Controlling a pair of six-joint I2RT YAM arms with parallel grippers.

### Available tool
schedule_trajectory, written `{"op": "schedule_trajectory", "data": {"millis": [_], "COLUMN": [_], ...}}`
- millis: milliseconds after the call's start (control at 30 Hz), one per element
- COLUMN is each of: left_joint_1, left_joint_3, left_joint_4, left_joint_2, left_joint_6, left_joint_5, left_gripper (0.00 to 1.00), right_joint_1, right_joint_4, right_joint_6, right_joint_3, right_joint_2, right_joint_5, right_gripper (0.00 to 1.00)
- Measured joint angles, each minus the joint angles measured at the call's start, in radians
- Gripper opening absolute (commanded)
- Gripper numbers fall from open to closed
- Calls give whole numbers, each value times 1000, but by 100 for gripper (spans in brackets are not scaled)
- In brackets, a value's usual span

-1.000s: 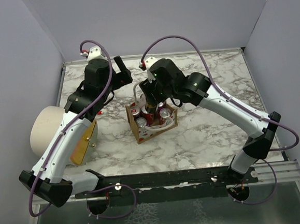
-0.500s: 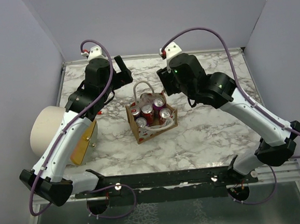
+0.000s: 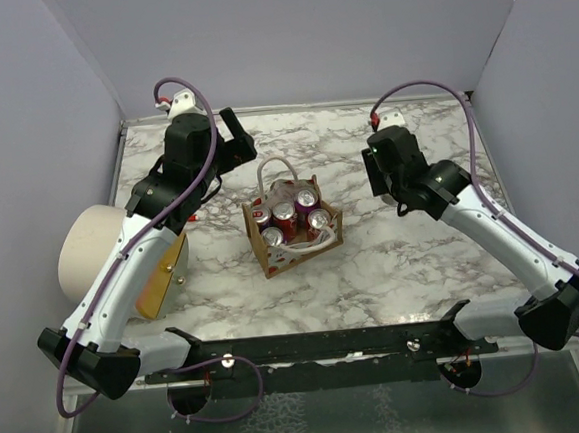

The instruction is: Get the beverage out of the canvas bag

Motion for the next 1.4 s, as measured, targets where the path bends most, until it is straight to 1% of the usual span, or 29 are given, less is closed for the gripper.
{"op": "schedule_trajectory", "data": {"millis": [167, 300, 567, 700, 800, 900, 1000, 1300, 1400], "left_joint_1": [0, 0, 0, 2, 2, 2, 2, 2, 2], "left_joint_3": [-5, -5, -5, -7, -7, -7, -7, -7, -7], "left_joint_4": [-1, -3, -21, -26, -27, -29, -29, -31, -31], "left_joint_2": [-3, -4, -9, -20, -25, -26, -26, -33, -33], "left_joint_6": [-7, -10, -10, -12, -14, -14, -14, -13, -11], "left_joint_5": [10, 18, 19, 19, 19, 19, 18, 18, 18], "left_gripper": [95, 95, 95, 95, 95, 95, 95, 96, 96], "right_joint_1": [-65, -149, -293, -370, -401, -409, -409, -409, -409], "right_joint_4": [58, 117, 286, 310, 317, 317, 321, 328, 350], "right_joint_6": [40, 60, 80, 102, 108, 119, 125, 119, 111], "right_joint_3": [-176, -230, -225, -155, -83, -21, 5, -1, -17], "right_joint_2": [-14, -7, 89, 211, 300, 368, 404, 414, 414], "right_joint_5": [-47, -119, -222, -288, -304, -313, -328, -330, -330], "right_gripper": [2, 2, 2, 2, 2, 2, 2, 2, 6]}}
